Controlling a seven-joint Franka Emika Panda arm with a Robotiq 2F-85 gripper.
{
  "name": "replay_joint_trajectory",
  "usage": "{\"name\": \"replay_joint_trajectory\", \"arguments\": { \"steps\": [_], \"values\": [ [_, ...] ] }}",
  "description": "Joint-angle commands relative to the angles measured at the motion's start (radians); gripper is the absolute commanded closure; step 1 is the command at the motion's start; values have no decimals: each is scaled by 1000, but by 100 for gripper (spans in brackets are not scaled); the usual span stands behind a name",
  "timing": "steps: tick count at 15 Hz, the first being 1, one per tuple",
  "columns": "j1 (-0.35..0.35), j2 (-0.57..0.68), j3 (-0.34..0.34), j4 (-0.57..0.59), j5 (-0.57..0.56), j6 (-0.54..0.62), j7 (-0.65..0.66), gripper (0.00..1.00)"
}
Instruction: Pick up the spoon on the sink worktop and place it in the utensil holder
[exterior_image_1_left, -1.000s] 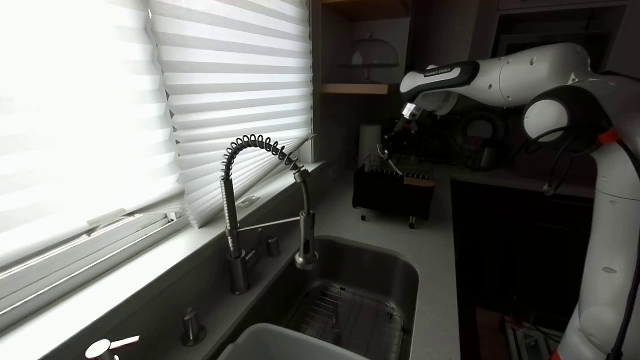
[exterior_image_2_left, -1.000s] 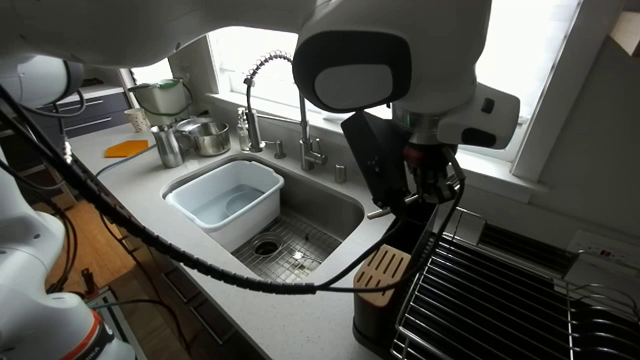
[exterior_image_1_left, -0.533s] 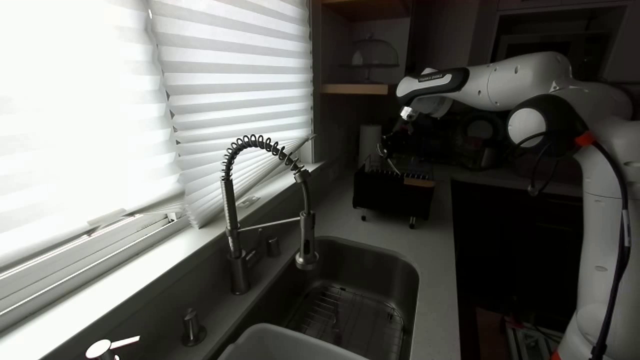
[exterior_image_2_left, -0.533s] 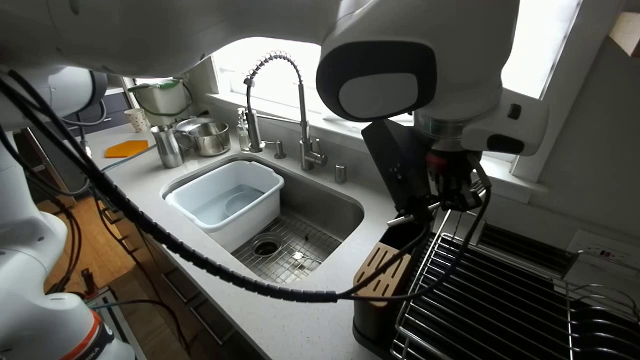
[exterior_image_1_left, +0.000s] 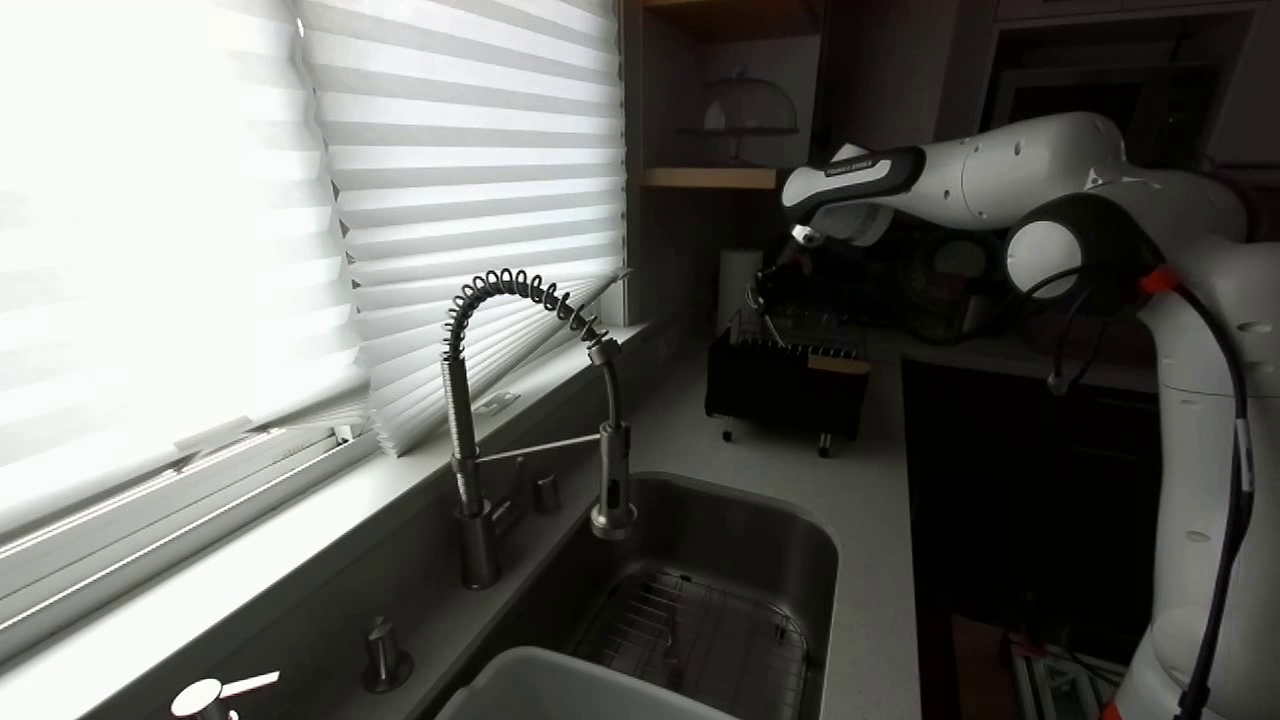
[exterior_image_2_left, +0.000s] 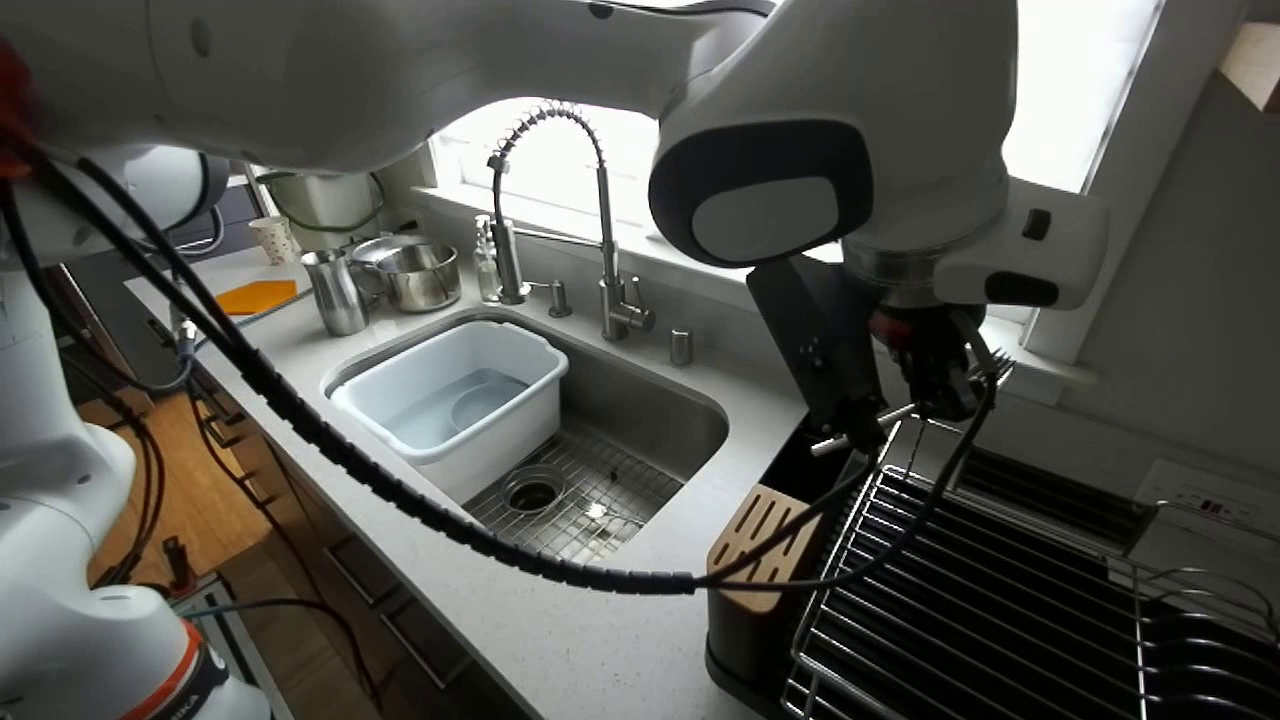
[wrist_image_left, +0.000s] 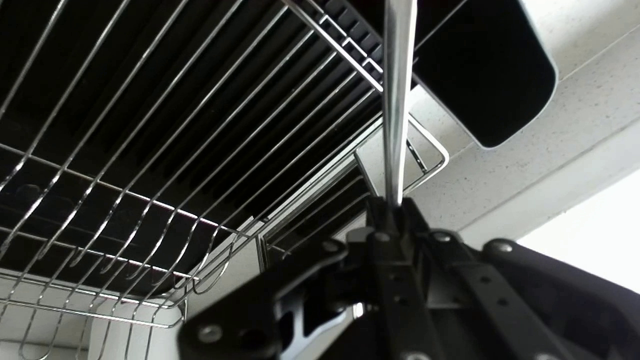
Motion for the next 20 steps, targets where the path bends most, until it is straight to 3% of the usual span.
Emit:
{"name": "replay_joint_trajectory", "arguments": {
  "steps": [1, 20],
  "values": [
    [-10, -15, 27, -44, -10, 53, 21, 98],
    [54, -180, 47, -374, -33, 382, 35, 98]
  ]
}}
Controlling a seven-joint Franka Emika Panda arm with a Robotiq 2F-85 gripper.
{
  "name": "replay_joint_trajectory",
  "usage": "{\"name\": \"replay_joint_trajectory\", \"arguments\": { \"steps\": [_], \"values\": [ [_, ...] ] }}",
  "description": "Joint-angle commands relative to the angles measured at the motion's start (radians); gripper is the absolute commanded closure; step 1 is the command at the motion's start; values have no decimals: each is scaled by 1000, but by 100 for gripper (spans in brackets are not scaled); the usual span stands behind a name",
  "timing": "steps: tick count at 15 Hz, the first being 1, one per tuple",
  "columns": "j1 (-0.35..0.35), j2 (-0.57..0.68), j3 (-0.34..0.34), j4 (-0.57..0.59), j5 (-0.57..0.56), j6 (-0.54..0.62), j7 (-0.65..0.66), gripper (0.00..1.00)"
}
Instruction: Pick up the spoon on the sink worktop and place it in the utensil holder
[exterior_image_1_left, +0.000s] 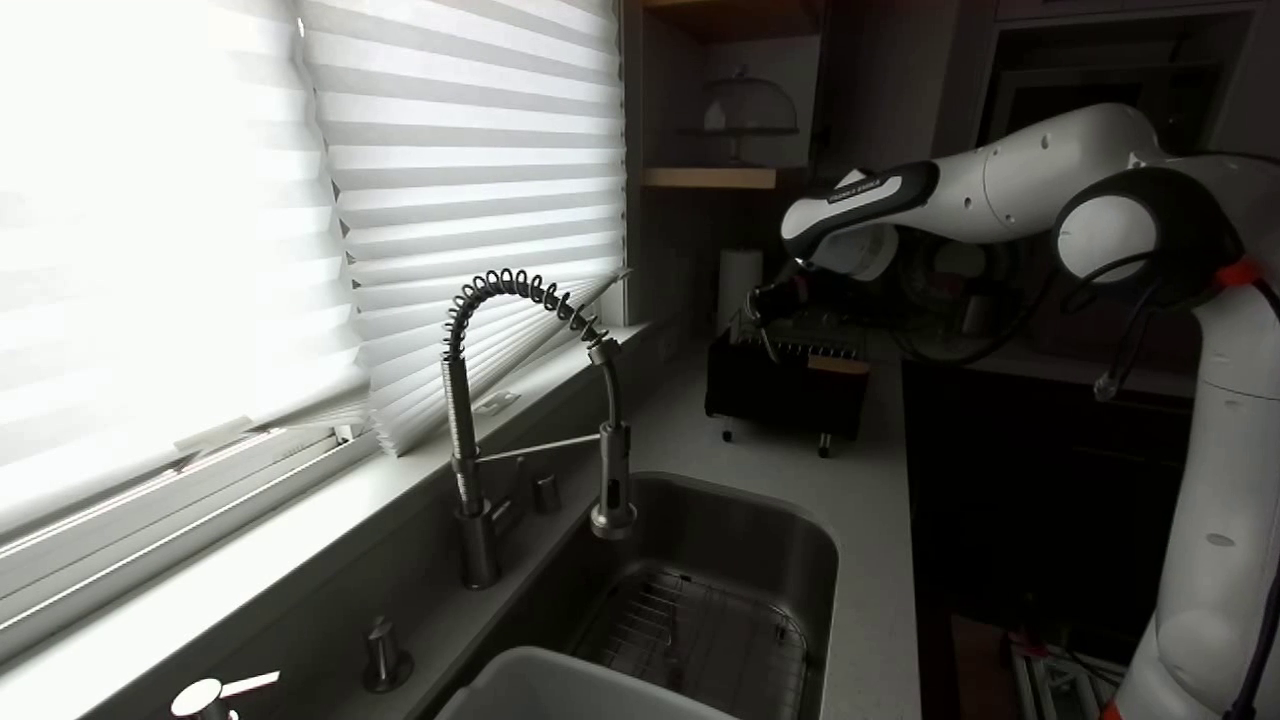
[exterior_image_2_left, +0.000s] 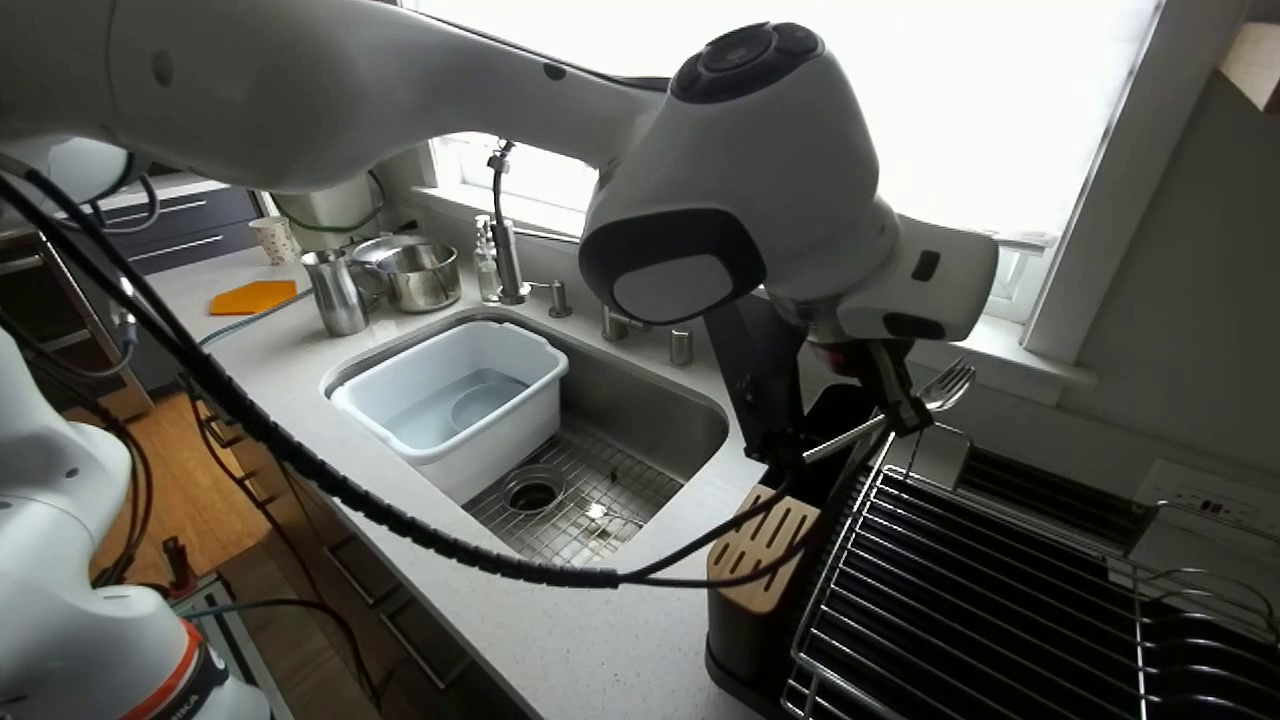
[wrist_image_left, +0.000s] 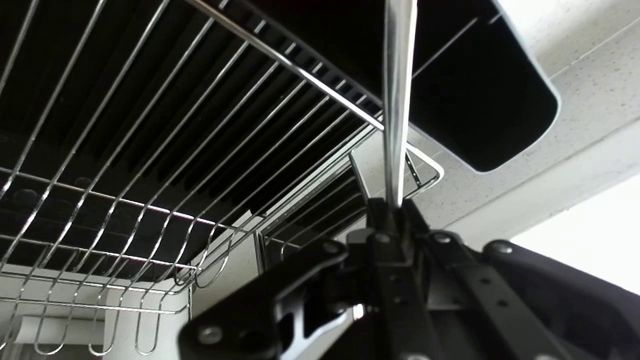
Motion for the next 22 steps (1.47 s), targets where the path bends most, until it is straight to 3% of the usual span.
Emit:
{"name": "replay_joint_trajectory", "arguments": {
  "steps": [1, 11, 18, 20, 22],
  "values": [
    [21, -61, -3, -108, -25, 84, 23, 98],
    [58, -114, -6, -264, -61, 301, 72, 98],
    [74, -130, -4, -337, -168, 410, 172, 98],
    [75, -136, -4, -346, -187, 410, 191, 66],
    [85, -149, -11, -355, -208, 411, 212, 53]
  ]
}}
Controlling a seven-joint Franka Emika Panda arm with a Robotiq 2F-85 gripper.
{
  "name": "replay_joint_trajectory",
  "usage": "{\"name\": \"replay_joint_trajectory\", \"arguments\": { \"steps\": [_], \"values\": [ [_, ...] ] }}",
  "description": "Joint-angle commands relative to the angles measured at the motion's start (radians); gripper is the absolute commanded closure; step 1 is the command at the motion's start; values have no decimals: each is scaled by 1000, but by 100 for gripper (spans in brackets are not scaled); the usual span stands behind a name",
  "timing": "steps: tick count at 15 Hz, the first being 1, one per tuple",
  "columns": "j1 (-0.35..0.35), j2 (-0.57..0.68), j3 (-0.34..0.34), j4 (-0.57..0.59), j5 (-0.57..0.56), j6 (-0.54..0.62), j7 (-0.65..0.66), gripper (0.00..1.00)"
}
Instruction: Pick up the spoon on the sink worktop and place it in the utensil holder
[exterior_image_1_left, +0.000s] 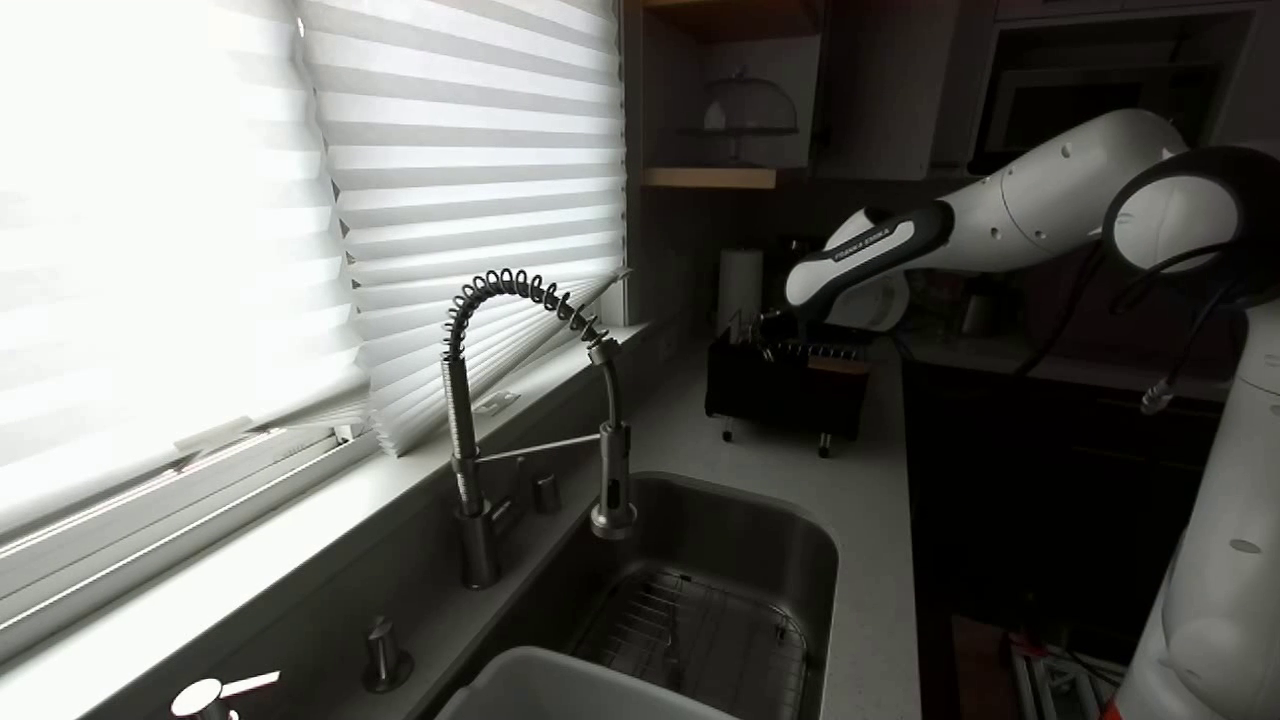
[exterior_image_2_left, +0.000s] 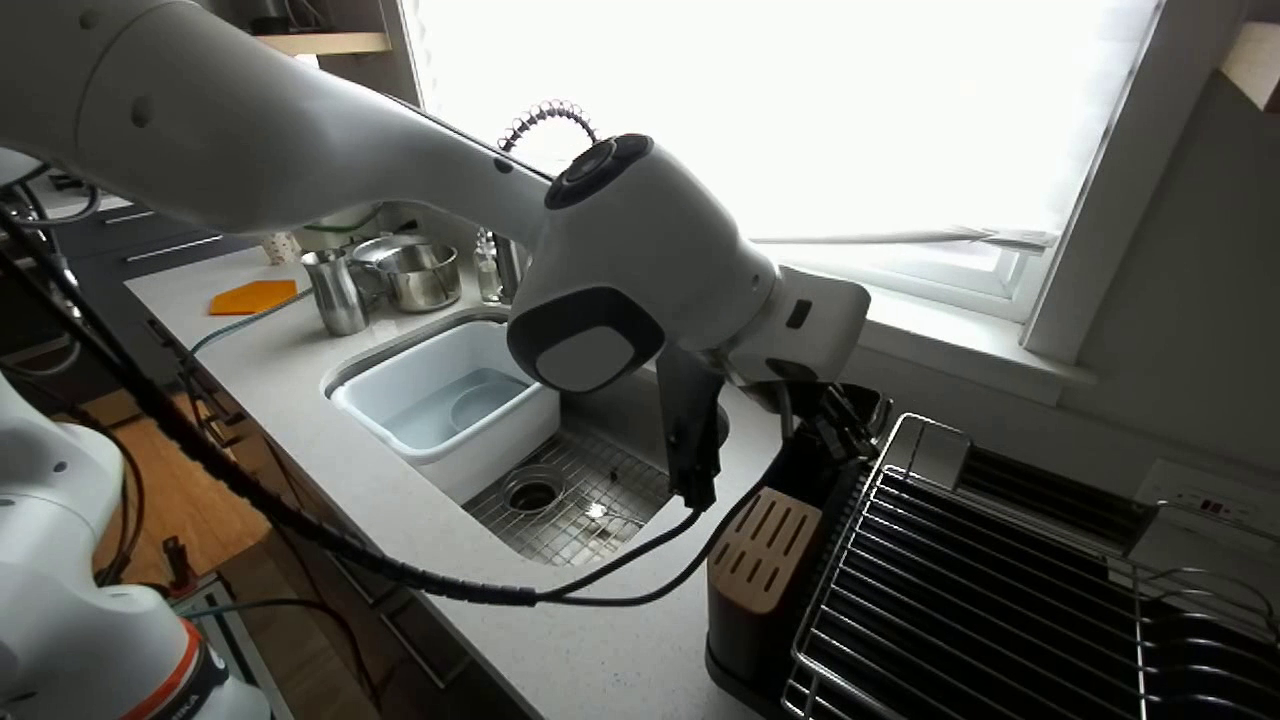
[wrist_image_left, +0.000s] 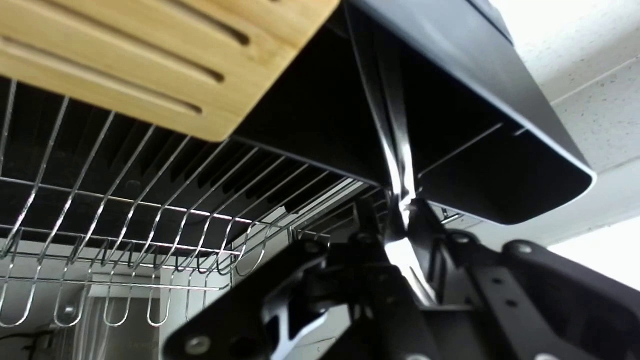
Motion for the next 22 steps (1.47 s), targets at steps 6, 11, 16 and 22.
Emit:
{"name": "replay_joint_trajectory", "arguments": {
  "steps": [6, 11, 16, 22],
  "values": [
    [20, -98, -19, -46, -122, -2, 104, 6],
    [28, -186, -16, -30, -137, -123, 89, 0],
    [35, -290, -21, 20, -158, -390, 61, 0],
    [28, -341, -16, 86, -240, -586, 69, 0]
  ]
}}
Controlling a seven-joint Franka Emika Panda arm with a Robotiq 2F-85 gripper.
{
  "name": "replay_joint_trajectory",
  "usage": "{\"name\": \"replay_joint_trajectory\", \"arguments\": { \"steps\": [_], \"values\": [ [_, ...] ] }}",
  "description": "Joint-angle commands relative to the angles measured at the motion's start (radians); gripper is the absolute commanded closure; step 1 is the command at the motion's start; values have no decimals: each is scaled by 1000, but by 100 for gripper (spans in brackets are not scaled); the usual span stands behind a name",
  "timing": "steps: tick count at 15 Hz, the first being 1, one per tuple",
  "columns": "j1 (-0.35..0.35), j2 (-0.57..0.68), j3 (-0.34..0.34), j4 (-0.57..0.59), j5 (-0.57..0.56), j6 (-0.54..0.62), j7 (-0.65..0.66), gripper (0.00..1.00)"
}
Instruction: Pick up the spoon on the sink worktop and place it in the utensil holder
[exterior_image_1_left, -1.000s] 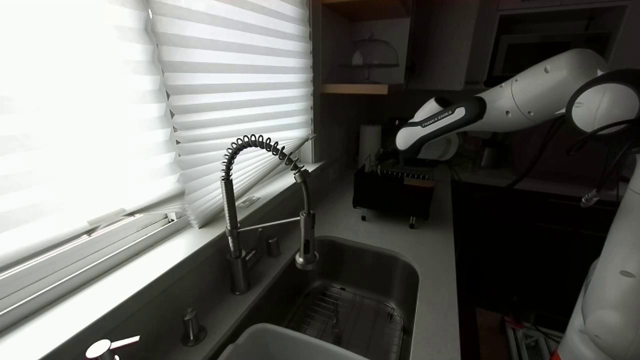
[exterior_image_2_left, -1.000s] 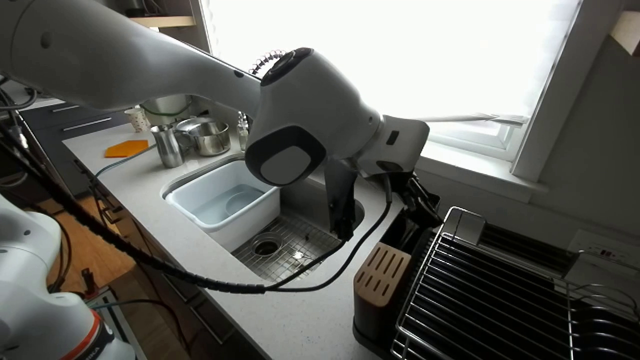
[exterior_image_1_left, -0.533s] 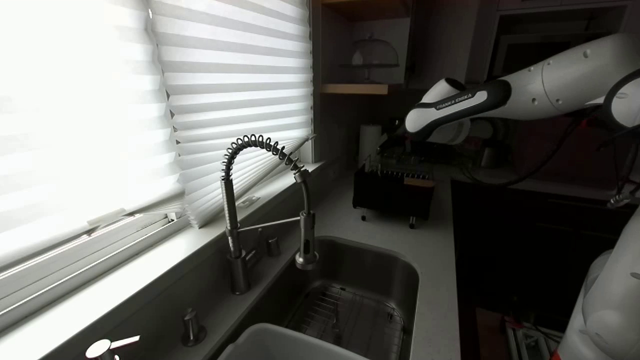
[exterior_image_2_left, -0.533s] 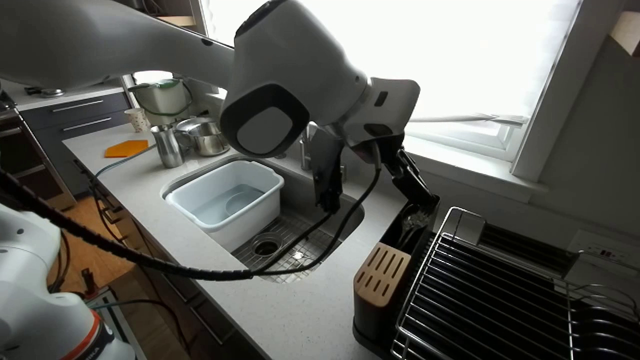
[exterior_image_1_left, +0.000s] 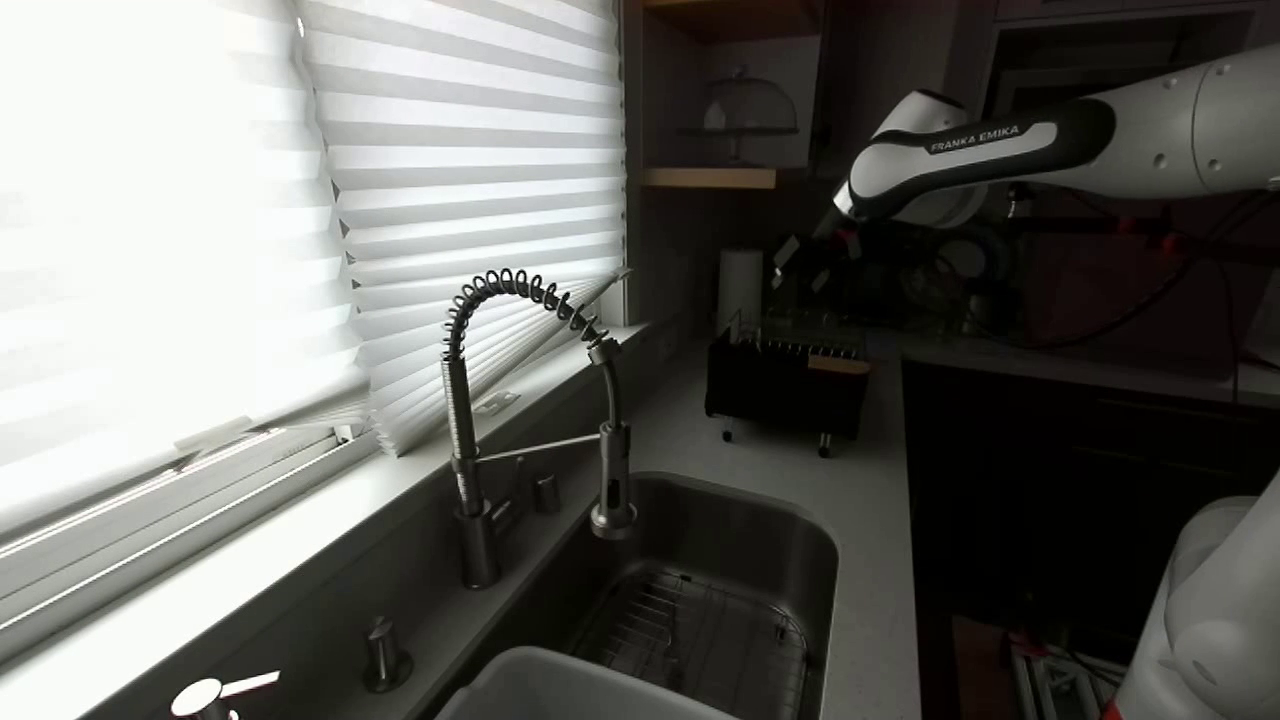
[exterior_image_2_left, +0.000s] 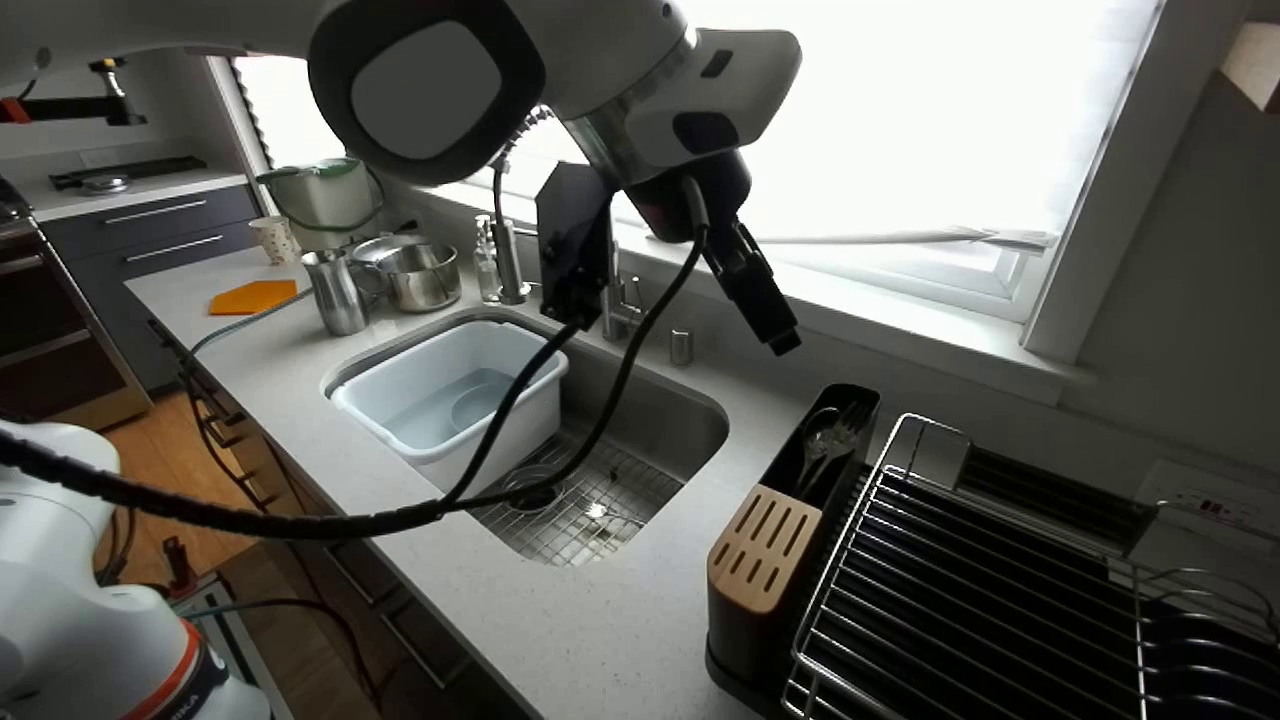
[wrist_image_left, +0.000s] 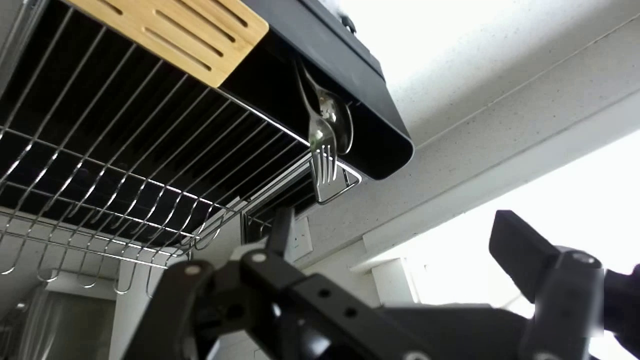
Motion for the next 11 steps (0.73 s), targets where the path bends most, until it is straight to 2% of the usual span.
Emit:
{"name": "replay_joint_trajectory", "arguments": {
  "steps": [1, 6, 7, 11],
  "values": [
    [4, -21, -6, 23, -69, -77, 14, 0],
    [11, -18, -27, 50, -89, -163, -35, 0],
    [17, -16, -20, 40, -75, -112, -9, 0],
    [16, -16, -28, 47, -75, -136, -26, 0]
  ]
}}
